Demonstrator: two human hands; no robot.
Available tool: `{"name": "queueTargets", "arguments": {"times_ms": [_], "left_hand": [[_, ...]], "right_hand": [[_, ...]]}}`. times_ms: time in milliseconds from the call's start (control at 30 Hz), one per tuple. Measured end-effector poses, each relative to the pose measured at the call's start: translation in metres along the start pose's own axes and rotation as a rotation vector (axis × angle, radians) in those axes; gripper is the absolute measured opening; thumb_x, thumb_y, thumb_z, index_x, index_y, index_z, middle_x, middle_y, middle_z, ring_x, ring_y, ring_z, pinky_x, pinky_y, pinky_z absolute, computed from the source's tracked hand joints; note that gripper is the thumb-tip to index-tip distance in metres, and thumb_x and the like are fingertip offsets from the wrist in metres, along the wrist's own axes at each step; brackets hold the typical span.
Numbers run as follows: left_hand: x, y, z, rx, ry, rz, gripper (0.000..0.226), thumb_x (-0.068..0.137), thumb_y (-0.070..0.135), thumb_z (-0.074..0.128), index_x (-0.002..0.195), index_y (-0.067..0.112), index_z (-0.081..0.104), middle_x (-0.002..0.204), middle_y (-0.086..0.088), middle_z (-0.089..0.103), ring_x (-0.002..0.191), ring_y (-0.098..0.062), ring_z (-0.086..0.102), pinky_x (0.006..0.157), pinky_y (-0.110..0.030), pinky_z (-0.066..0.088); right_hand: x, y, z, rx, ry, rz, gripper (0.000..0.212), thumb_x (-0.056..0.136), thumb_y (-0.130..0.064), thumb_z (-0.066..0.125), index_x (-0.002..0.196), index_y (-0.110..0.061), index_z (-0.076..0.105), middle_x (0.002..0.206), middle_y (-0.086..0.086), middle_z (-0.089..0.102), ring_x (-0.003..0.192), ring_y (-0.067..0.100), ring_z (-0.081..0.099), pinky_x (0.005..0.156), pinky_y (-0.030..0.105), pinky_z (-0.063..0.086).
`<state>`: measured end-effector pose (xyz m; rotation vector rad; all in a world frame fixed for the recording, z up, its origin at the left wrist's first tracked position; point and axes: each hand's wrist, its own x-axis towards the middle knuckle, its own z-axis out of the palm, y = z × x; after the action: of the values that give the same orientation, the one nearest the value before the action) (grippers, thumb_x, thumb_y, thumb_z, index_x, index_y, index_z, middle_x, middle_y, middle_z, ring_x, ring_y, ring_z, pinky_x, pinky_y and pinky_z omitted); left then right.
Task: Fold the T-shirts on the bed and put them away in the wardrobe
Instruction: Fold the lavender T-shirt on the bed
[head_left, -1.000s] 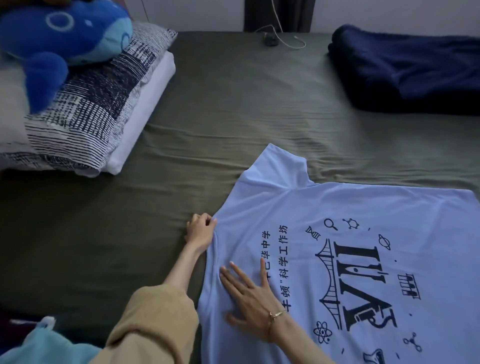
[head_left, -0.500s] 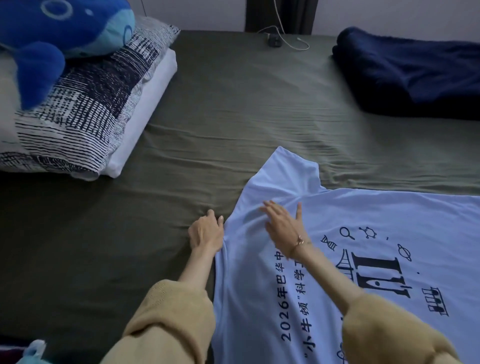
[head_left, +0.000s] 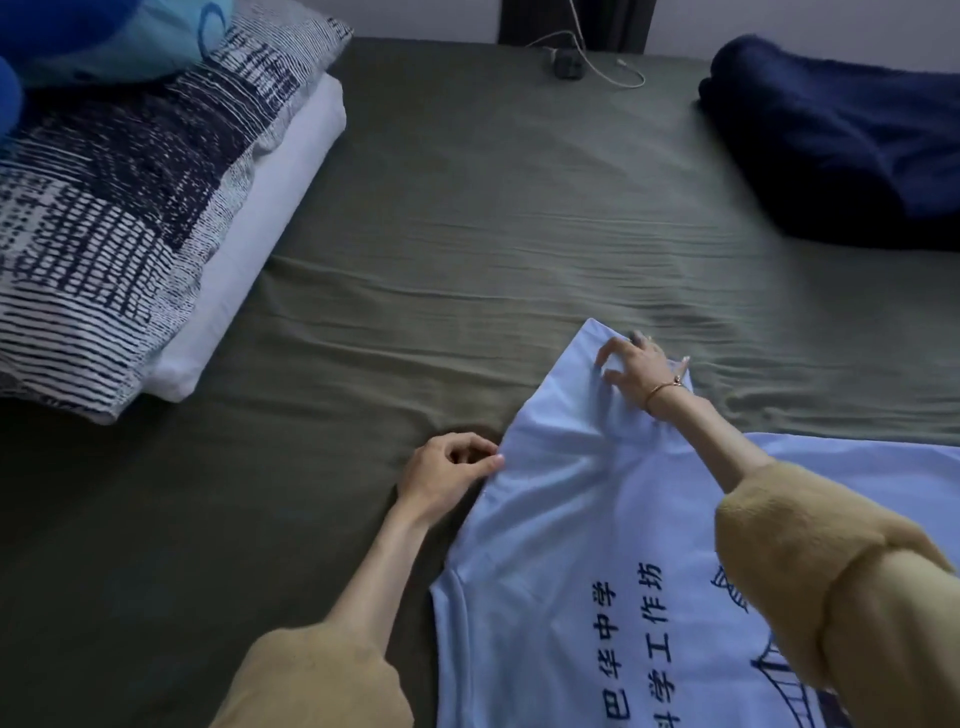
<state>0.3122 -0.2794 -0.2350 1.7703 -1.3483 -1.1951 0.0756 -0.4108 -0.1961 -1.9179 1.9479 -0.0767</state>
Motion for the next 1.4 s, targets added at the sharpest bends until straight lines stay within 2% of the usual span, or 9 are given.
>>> {"name": "queueTargets", "arguments": {"times_ms": [133, 300, 533, 767, 867, 933, 1033, 1233, 1400], "left_hand": [[0.005, -0.002, -0.002, -0.047, -0.021, -0.031, 0.018, 0.062, 0.049, 0.078, 0.072, 0.034, 0.075, 0.059, 0.013, 0.062, 0.063, -0.009, 0.057, 0.071, -0.032, 0.048], [0.008, -0.002, -0.005, -0.084, -0.062, -0.069, 0.034, 0.047, 0.059, 0.074, 0.073, 0.036, 0.076, 0.075, 0.012, 0.073, 0.083, -0.010, 0.068, 0.090, -0.038, 0.052], [0.009, -0.004, -0.003, -0.157, -0.060, -0.067, 0.038, 0.045, 0.062, 0.074, 0.072, 0.035, 0.076, 0.075, 0.008, 0.073, 0.081, -0.011, 0.067, 0.089, -0.041, 0.050], [0.006, 0.000, -0.001, -0.175, -0.004, -0.099, 0.027, 0.054, 0.053, 0.077, 0.070, 0.031, 0.076, 0.063, 0.005, 0.065, 0.063, -0.007, 0.056, 0.070, -0.029, 0.042], [0.005, 0.003, -0.001, -0.151, 0.017, -0.104, 0.017, 0.062, 0.045, 0.080, 0.069, 0.031, 0.076, 0.066, 0.007, 0.068, 0.066, -0.007, 0.059, 0.072, -0.029, 0.044], [0.005, 0.005, -0.003, -0.136, 0.032, -0.112, 0.020, 0.064, 0.049, 0.077, 0.068, 0.029, 0.075, 0.065, 0.012, 0.069, 0.067, -0.005, 0.062, 0.074, -0.030, 0.046], [0.003, 0.008, -0.004, -0.117, 0.045, -0.123, 0.030, 0.072, 0.055, 0.067, 0.066, 0.026, 0.074, 0.047, 0.012, 0.051, 0.046, -0.002, 0.045, 0.060, -0.027, 0.037], [-0.022, 0.019, -0.004, -0.260, 0.108, -0.128, 0.016, 0.092, 0.024, 0.058, 0.086, 0.014, 0.069, 0.064, 0.005, 0.052, 0.056, -0.002, 0.044, 0.058, -0.010, 0.038], [-0.068, 0.018, -0.014, -0.380, 0.212, -0.213, 0.013, 0.093, 0.009, 0.055, 0.081, 0.012, 0.059, 0.071, -0.003, 0.053, 0.062, -0.008, 0.046, 0.048, -0.004, 0.038]], "right_hand": [[0.025, -0.005, -0.006, 0.108, 0.119, -0.093, 0.017, 0.085, -0.012, 0.059, 0.101, -0.017, 0.060, 0.109, 0.009, 0.056, 0.110, 0.031, 0.053, 0.101, 0.048, 0.035], [0.043, -0.019, -0.007, 0.167, 0.197, -0.083, 0.037, 0.081, 0.000, 0.054, 0.117, -0.009, 0.050, 0.108, 0.015, 0.063, 0.104, 0.033, 0.056, 0.084, 0.037, 0.042], [0.057, -0.010, 0.000, 0.213, 0.202, 0.001, 0.030, 0.091, -0.009, 0.051, 0.118, 0.001, 0.053, 0.120, 0.022, 0.056, 0.115, 0.033, 0.048, 0.088, 0.031, 0.034], [0.063, -0.001, 0.011, 0.074, 0.163, -0.082, 0.011, 0.098, -0.012, 0.033, 0.101, -0.004, 0.040, 0.115, 0.024, 0.048, 0.108, 0.035, 0.046, 0.073, 0.034, 0.031], [0.062, 0.003, 0.015, -0.064, 0.226, -0.123, 0.023, 0.099, -0.013, 0.033, 0.116, 0.000, 0.042, 0.120, 0.021, 0.044, 0.114, 0.034, 0.042, 0.083, 0.039, 0.034], [0.058, 0.002, 0.014, -0.095, 0.269, -0.089, 0.032, 0.100, -0.026, 0.032, 0.122, -0.005, 0.042, 0.124, 0.016, 0.042, 0.119, 0.030, 0.037, 0.092, 0.042, 0.031], [0.046, 0.006, 0.006, -0.151, 0.384, -0.089, 0.056, 0.091, -0.047, 0.020, 0.126, -0.011, 0.045, 0.126, 0.011, 0.045, 0.120, 0.027, 0.037, 0.093, 0.041, 0.028], [-0.036, 0.006, 0.020, -0.171, 0.369, -0.384, 0.029, 0.097, -0.025, 0.040, 0.119, -0.012, 0.053, 0.122, 0.003, 0.052, 0.117, 0.023, 0.046, 0.095, 0.035, 0.022], [-0.133, -0.004, 0.054, -0.122, 0.283, -0.607, 0.028, 0.069, -0.010, 0.066, 0.095, -0.017, 0.060, 0.103, -0.001, 0.060, 0.095, 0.020, 0.060, 0.083, 0.031, 0.031]]}}
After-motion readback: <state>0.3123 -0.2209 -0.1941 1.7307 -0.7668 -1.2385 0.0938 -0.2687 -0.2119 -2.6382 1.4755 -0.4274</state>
